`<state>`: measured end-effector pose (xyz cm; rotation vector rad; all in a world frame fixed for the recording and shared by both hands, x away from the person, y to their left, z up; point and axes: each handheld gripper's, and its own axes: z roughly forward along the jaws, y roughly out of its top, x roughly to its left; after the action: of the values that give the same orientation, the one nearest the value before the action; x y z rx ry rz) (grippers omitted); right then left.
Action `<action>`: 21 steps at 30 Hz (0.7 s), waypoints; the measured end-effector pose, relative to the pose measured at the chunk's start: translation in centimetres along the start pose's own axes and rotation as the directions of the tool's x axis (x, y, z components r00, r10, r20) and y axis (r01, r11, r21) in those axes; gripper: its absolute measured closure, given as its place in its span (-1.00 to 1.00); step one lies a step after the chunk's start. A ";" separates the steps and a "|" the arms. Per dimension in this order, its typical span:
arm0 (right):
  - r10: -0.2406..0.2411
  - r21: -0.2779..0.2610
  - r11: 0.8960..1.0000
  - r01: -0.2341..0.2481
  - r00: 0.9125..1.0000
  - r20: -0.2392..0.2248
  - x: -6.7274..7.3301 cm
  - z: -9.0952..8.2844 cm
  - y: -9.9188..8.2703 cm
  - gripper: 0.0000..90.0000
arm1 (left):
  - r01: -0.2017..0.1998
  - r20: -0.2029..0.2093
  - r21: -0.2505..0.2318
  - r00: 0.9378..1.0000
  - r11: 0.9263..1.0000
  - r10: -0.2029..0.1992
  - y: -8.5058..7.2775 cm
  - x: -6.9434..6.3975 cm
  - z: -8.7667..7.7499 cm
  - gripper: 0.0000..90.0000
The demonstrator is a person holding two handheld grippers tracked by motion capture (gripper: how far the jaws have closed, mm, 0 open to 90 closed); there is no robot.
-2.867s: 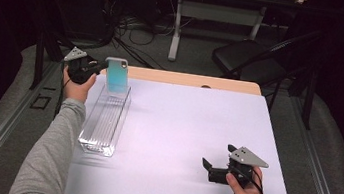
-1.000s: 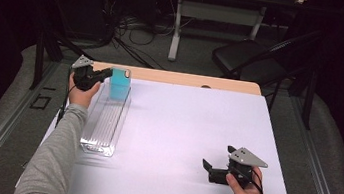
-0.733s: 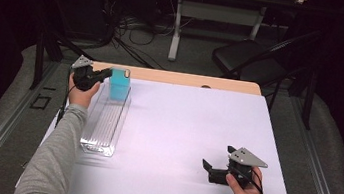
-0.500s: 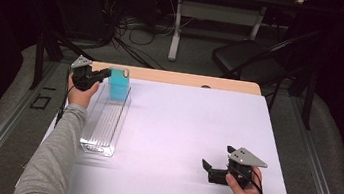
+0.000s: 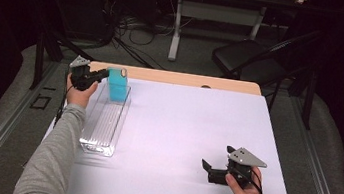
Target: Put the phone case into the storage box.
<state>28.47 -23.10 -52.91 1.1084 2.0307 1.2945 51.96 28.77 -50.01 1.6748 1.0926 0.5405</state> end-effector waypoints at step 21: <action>-0.002 0.003 1.000 0.002 1.000 -0.002 0.1 0.1 0.0 -1.00 | 0.032 -0.022 -0.006 0.999 0.999 -0.032 0.2 0.1 -0.3 0.33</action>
<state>28.51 -23.00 -53.00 1.1069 2.0355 1.2930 51.81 29.01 -49.76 1.6468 1.1314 0.5426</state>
